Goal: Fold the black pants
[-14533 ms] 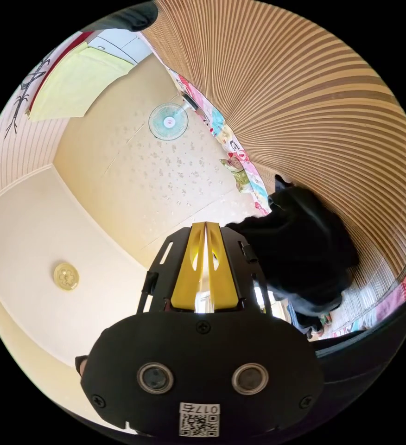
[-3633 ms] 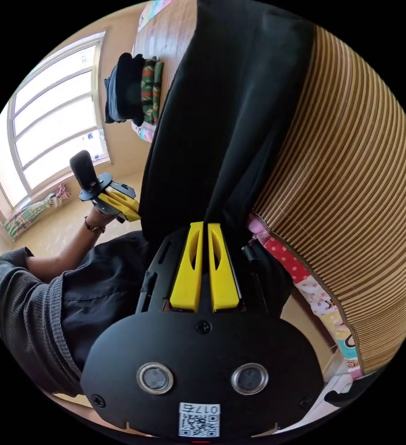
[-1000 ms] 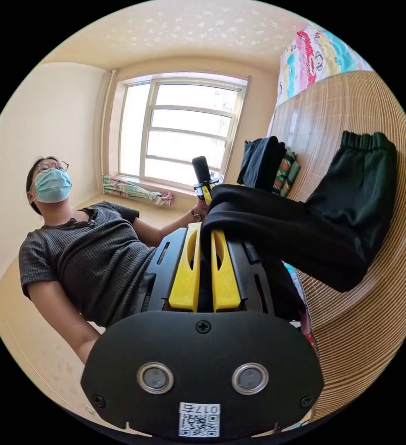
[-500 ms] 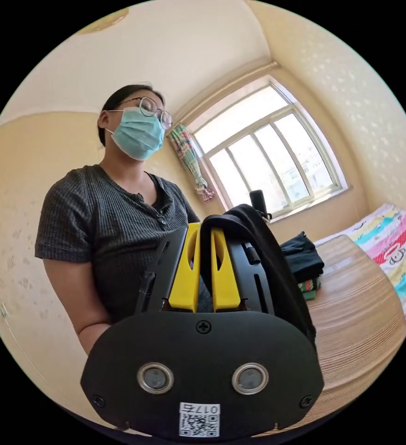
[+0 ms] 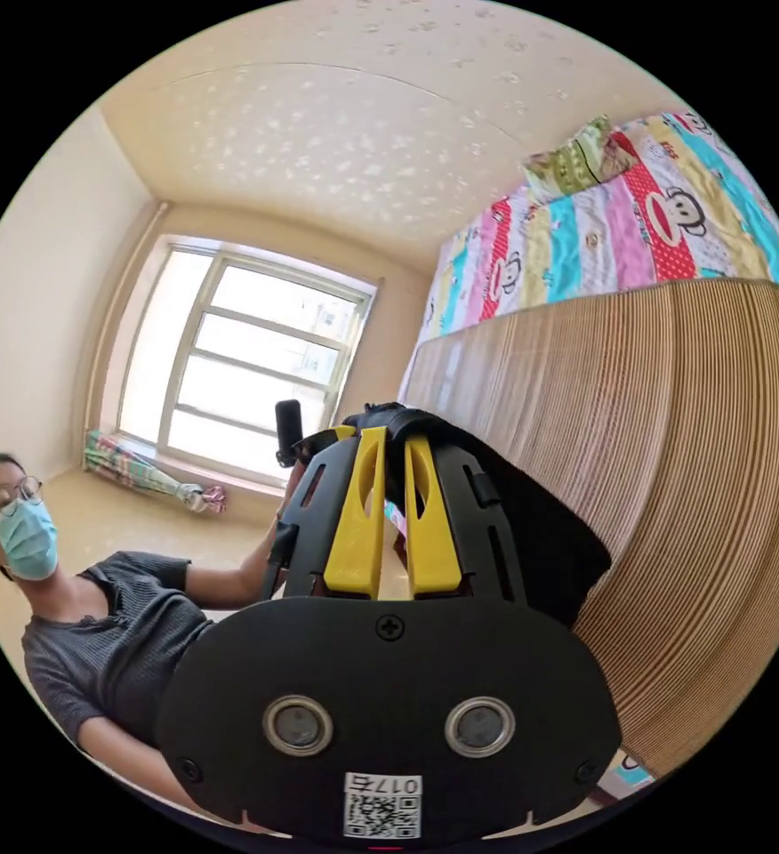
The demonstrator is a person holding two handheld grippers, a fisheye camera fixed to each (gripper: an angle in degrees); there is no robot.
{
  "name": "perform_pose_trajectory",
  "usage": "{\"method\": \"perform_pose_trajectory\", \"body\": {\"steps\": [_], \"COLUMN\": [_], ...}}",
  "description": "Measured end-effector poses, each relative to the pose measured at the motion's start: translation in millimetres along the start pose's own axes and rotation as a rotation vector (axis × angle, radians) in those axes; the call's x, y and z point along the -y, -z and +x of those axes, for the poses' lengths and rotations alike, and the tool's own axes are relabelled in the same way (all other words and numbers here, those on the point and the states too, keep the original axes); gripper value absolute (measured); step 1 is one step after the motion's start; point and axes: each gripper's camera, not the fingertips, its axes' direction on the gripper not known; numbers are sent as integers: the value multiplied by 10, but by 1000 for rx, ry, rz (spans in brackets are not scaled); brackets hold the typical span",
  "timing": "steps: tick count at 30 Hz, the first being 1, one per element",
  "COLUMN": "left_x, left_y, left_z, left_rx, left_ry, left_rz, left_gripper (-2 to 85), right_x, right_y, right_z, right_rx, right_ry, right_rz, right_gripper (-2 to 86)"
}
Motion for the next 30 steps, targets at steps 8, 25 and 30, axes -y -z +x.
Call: {"method": "perform_pose_trajectory", "body": {"steps": [8,25,30], "left_x": [-662,-477,-317], "left_y": [-1030,-1585,-1866], "left_z": [-1052,-3253,-3622], "left_rx": [-95,-97,-92], "left_ry": [235,565,545], "left_rz": [-294,-230,-297], "left_gripper": [46,170,181], "right_x": [-787,-838,-487], "right_y": [-718,-1097,-1461], "right_z": [1066,1813,1886], "right_rx": [-32,-175,-218], "right_ry": [-290,-538,-509], "right_rz": [-207,-181,-232], "right_gripper": [19,141,165]}}
